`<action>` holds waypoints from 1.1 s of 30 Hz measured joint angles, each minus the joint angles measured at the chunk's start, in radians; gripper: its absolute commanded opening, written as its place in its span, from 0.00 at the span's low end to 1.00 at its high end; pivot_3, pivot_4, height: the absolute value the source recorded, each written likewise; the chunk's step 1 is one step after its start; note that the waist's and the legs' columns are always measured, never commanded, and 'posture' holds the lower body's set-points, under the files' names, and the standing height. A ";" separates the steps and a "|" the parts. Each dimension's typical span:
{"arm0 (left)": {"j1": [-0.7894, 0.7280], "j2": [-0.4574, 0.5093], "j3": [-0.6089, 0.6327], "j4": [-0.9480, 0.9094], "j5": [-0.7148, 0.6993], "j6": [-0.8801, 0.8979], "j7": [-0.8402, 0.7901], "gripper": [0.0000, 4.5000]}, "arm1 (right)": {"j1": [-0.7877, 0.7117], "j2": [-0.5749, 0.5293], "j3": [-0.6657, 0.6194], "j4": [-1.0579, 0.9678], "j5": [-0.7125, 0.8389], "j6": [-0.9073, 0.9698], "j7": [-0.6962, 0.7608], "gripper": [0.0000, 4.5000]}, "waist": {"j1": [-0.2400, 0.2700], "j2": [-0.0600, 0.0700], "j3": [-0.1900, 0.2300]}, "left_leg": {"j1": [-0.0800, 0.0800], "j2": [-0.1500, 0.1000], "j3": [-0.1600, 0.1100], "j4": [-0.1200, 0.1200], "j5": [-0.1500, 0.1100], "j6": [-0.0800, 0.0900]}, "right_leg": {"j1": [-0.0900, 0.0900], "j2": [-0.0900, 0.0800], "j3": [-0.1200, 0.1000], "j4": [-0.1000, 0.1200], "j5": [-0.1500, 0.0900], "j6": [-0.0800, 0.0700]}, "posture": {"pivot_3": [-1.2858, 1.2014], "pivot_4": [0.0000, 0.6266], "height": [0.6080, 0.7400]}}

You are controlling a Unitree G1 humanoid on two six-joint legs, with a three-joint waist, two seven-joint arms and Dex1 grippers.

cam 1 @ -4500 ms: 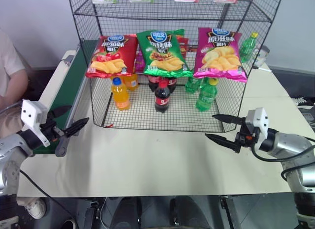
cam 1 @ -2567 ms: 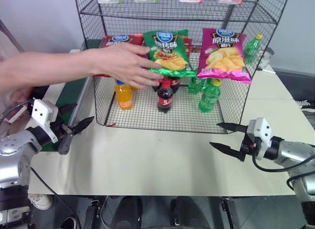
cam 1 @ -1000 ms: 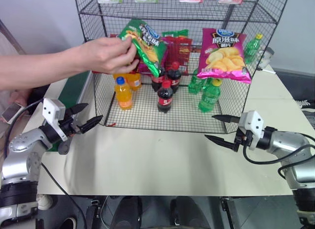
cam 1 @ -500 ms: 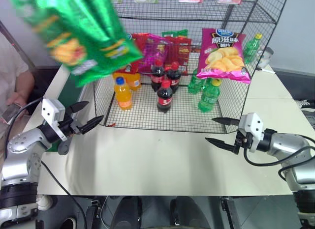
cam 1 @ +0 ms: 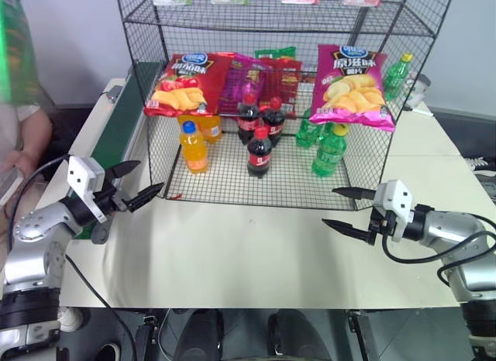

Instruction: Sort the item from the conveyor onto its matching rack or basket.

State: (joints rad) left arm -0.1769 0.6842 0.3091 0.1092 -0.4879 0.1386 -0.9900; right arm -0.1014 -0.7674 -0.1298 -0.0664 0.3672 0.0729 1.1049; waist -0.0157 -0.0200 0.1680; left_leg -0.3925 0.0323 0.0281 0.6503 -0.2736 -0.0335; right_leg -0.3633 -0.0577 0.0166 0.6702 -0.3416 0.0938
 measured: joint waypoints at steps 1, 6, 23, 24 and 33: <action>0.006 0.000 0.000 -0.002 0.000 0.000 0.001 1.00 | -0.002 0.000 0.001 0.000 0.000 0.000 0.000 0.87 | 0.000 0.000 0.000 | 0.000 0.000 0.000 0.000 0.000 0.000 | 0.000 0.000 0.000 0.000 0.000 0.000 | 0.52 0.24 0.99; 0.010 0.000 0.001 -0.006 0.000 0.000 0.014 1.00 | -0.010 0.000 0.005 0.000 -0.001 0.000 0.002 0.87 | 0.001 0.000 0.000 | 0.000 0.000 0.000 0.000 0.000 0.000 | 0.000 0.000 0.000 0.000 0.000 0.000 | 0.52 0.24 0.99; 0.018 0.000 0.001 -0.006 0.019 -0.017 0.028 1.00 | -0.024 0.001 0.034 0.003 -0.012 -0.015 0.009 0.87 | 0.001 0.000 0.000 | 0.000 0.000 0.000 0.000 0.000 0.000 | 0.000 0.000 0.000 0.000 0.000 0.000 | 0.52 0.24 0.99; 0.019 0.000 0.001 -0.006 0.019 -0.017 0.028 1.00 | -0.024 0.001 0.034 0.003 -0.012 -0.016 0.010 0.87 | 0.001 0.000 0.000 | 0.000 0.000 0.000 0.000 0.000 0.000 | 0.000 0.000 0.000 0.000 0.000 0.000 | 0.52 0.24 0.99; 0.031 0.005 0.005 -0.007 0.016 -0.012 0.008 1.00 | -0.031 0.001 0.037 0.011 -0.012 -0.020 0.019 0.87 | 0.000 0.000 0.000 | 0.000 0.000 0.000 0.000 0.000 0.000 | 0.000 0.000 0.000 0.000 0.000 0.000 | 0.52 0.24 0.99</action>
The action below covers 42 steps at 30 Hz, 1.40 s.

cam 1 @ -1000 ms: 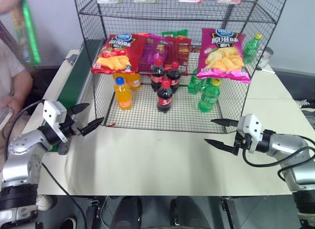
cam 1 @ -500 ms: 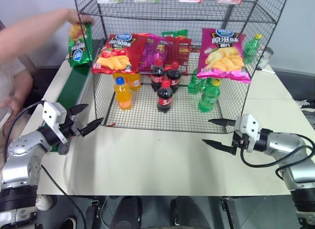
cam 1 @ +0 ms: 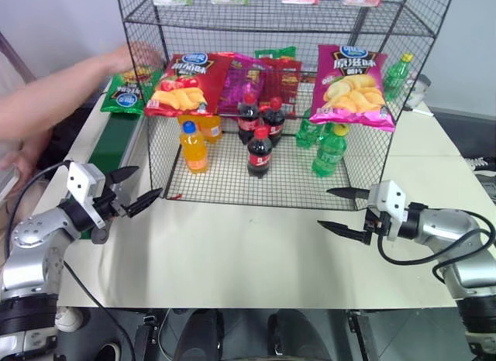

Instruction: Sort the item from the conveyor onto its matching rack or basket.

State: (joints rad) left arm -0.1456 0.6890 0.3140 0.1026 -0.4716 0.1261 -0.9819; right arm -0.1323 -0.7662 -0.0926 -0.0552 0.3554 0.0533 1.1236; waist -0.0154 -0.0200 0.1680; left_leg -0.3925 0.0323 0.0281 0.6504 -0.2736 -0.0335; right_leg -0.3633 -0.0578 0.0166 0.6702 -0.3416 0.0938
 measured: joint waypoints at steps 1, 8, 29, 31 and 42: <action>0.003 0.000 0.004 0.000 -0.001 0.000 -0.002 1.00 | -0.003 0.001 0.001 0.000 0.000 0.000 0.000 0.87 | -0.001 0.000 0.000 | 0.000 0.000 0.000 0.000 0.000 0.000 | 0.000 0.000 0.000 0.000 0.000 0.000 | 0.52 0.24 0.99; 0.016 -0.001 0.059 -0.018 -0.054 0.022 0.011 1.00 | -0.035 0.009 0.010 0.001 0.005 0.008 -0.002 0.87 | -0.001 0.000 0.000 | 0.000 0.000 0.000 0.000 0.000 0.000 | 0.000 0.000 0.000 0.000 0.000 0.000 | 0.52 0.24 0.99; 0.300 0.058 0.301 -0.142 0.062 -0.114 0.149 1.00 | -0.090 0.119 0.162 -0.221 0.210 0.323 0.021 1.00 | -0.004 0.000 0.000 | 0.000 0.000 0.000 -0.002 0.000 0.000 | -0.001 -0.002 0.000 -0.001 0.000 0.000 | 0.52 0.24 0.99; 0.342 0.059 0.303 -0.144 0.104 -0.160 0.156 1.00 | -0.113 0.124 0.179 -0.229 0.219 0.353 0.022 1.00 | -0.003 0.000 0.000 | 0.000 0.000 0.000 -0.002 0.000 0.000 | 0.000 -0.003 0.000 -0.002 0.000 0.000 | 0.52 0.24 0.99; 0.554 0.144 0.353 -0.074 0.470 -0.728 0.218 1.00 | -0.231 0.231 0.238 -0.203 0.224 0.377 0.016 1.00 | -0.007 0.000 0.000 | -0.002 0.000 0.000 -0.006 -0.001 0.001 | -0.003 -0.005 0.000 -0.005 0.000 -0.001 | 0.52 0.24 0.99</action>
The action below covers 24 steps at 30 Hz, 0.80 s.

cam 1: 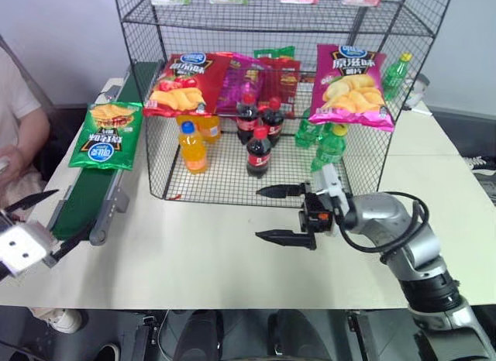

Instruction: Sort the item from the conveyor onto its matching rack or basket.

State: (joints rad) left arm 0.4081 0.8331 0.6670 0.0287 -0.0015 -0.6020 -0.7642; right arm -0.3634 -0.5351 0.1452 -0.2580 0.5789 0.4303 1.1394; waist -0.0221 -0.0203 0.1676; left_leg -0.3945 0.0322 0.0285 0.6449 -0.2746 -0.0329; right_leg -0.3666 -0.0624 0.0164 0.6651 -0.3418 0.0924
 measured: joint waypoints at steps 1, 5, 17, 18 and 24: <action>0.013 -0.003 0.014 0.003 0.016 -0.024 0.015 1.00 | -0.002 0.001 0.002 0.008 -0.004 -0.001 0.004 1.00 | 0.000 0.000 0.000 | -0.001 0.000 0.000 0.000 0.000 0.000 | -0.001 0.000 0.000 0.000 0.000 0.000 | 0.52 0.24 0.99; 0.086 -0.003 0.099 0.038 0.090 -0.141 0.081 1.00 | -0.005 0.004 0.010 0.034 -0.010 -0.011 0.029 1.00 | 0.000 0.000 0.000 | -0.004 0.000 0.000 0.000 0.000 0.000 | -0.003 0.000 0.000 0.000 0.000 0.000 | 0.52 0.24 0.99; 0.146 0.030 0.131 0.271 0.294 -0.300 0.303 1.00 | -0.043 0.011 0.015 0.104 -0.030 -0.059 0.081 1.00 | -0.013 -0.001 0.000 | -0.004 0.000 0.000 0.001 0.000 0.000 | -0.003 0.000 -0.001 0.001 0.000 0.000 | 0.52 0.24 0.99; 0.129 0.038 0.124 0.287 0.299 -0.301 0.324 1.00 | -0.043 0.010 0.015 0.108 -0.036 -0.064 0.084 1.00 | -0.014 -0.001 0.000 | -0.004 0.000 0.000 0.001 0.000 0.000 | -0.003 0.000 -0.001 0.001 0.000 0.000 | 0.52 0.24 0.99; 0.064 0.070 0.052 0.309 0.299 -0.301 0.375 1.00 | -0.022 0.005 0.012 0.106 -0.046 -0.070 0.084 1.00 | -0.023 -0.001 0.000 | -0.004 0.000 0.000 0.000 0.000 0.000 | -0.004 0.000 -0.001 0.001 0.000 0.000 | 0.52 0.24 0.99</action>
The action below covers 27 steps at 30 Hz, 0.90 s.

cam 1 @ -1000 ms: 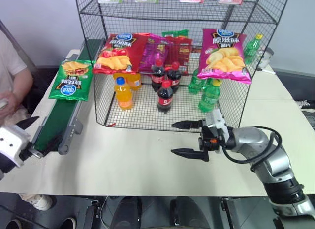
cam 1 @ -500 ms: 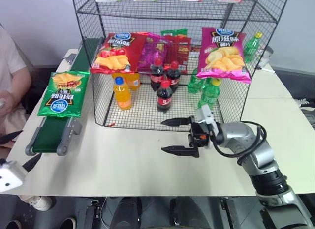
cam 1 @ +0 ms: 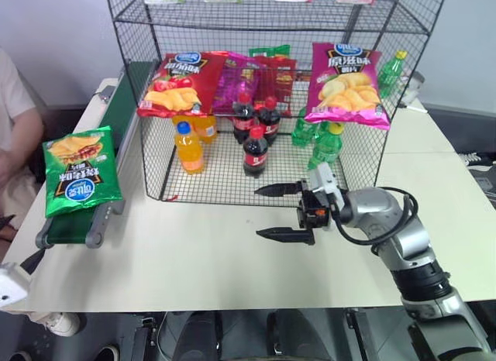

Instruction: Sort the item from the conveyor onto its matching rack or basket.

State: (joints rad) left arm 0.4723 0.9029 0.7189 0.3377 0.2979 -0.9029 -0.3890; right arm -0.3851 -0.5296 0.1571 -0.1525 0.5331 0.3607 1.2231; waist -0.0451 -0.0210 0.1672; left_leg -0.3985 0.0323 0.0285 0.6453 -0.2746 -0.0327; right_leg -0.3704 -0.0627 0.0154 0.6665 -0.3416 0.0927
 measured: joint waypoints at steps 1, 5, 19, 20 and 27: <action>-0.012 0.000 -0.011 -0.001 0.000 0.001 0.004 1.00 | 0.006 0.000 0.001 -0.001 0.000 0.000 -0.001 1.00 | 0.000 0.000 0.000 | 0.000 0.000 0.000 0.000 0.000 0.000 | 0.000 0.000 0.000 0.000 0.000 0.000 | 0.52 0.24 0.99; -0.024 0.014 -0.051 0.014 0.019 0.003 0.033 1.00 | 0.015 0.000 0.000 -0.004 -0.002 -0.002 -0.007 1.00 | -0.003 0.000 0.000 | 0.000 0.000 0.000 0.000 0.000 0.000 | -0.001 0.000 0.000 0.001 0.000 0.000 | 0.52 0.24 0.99; -0.099 0.046 -0.182 0.096 0.066 0.026 0.118 1.00 | 0.021 -0.027 -0.016 -0.004 -0.017 -0.031 -0.012 1.00 | 0.000 0.000 0.000 | 0.000 0.000 0.000 0.001 0.000 0.000 | -0.001 0.000 0.000 0.002 0.000 0.000 | 0.52 0.24 0.99; -0.101 0.046 -0.195 0.099 0.067 0.026 0.123 1.00 | 0.021 -0.031 -0.016 -0.004 -0.019 -0.035 -0.012 1.00 | 0.000 0.000 0.000 | 0.000 0.000 0.000 0.001 0.000 0.000 | -0.001 0.000 0.000 0.002 0.000 0.000 | 0.52 0.24 0.99; -0.099 0.048 -0.218 0.102 0.069 0.041 0.155 1.00 | 0.020 -0.038 -0.018 0.001 -0.028 -0.047 -0.012 1.00 | 0.001 0.000 0.000 | 0.000 0.000 0.000 0.002 0.000 0.000 | -0.001 0.001 0.000 0.003 0.000 0.000 | 0.52 0.24 0.99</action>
State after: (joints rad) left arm 0.3733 0.9513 0.5014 0.4399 0.3670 -0.8622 -0.2340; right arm -0.3647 -0.5673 0.1387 -0.1515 0.5052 0.3137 1.2111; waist -0.0438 -0.0214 0.1669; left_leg -0.3989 0.0321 0.0289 0.6474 -0.2745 -0.0326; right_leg -0.3710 -0.0619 0.0149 0.6693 -0.3414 0.0932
